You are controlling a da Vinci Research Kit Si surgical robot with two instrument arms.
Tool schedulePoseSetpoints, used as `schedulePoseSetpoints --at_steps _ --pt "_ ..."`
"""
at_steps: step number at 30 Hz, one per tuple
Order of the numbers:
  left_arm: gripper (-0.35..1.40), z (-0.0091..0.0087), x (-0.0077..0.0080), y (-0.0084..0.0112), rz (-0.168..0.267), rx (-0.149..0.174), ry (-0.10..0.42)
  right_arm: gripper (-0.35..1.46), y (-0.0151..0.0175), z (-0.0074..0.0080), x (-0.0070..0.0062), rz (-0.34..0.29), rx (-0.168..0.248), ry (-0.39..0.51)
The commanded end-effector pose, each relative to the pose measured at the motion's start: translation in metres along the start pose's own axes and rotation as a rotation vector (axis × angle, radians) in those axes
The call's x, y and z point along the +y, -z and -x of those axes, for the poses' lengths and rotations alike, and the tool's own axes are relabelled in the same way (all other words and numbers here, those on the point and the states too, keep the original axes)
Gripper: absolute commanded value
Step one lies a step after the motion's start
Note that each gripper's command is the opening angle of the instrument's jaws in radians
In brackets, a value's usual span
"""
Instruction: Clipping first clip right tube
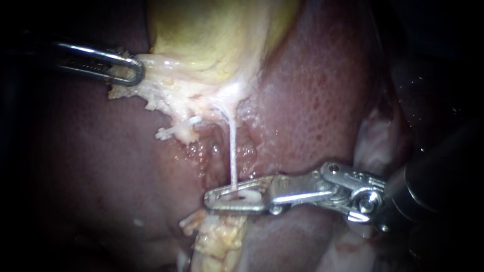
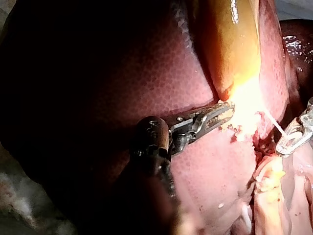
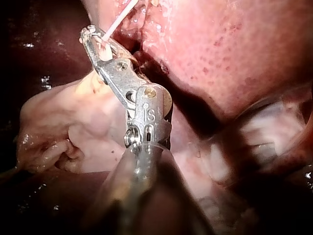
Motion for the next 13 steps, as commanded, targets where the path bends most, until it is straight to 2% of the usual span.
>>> schedulePoseSetpoints --at_steps 1,9,13 --pt "-0.35 0.0000 0.0000 0.0000 0.000 0.000 0.000 -0.35 0.0001 0.0000 0.0000 -0.003 -0.001 0.001" --pt "-0.35 0.0000 0.0001 -0.0001 -0.001 0.001 0.000 -0.35 0.0001 0.0002 0.0000 -0.004 -0.002 0.002" --pt "-0.35 -0.0001 0.0001 -0.0002 -0.001 0.001 0.001 -0.35 -0.0001 0.0007 0.0000 -0.021 -0.012 -0.007"
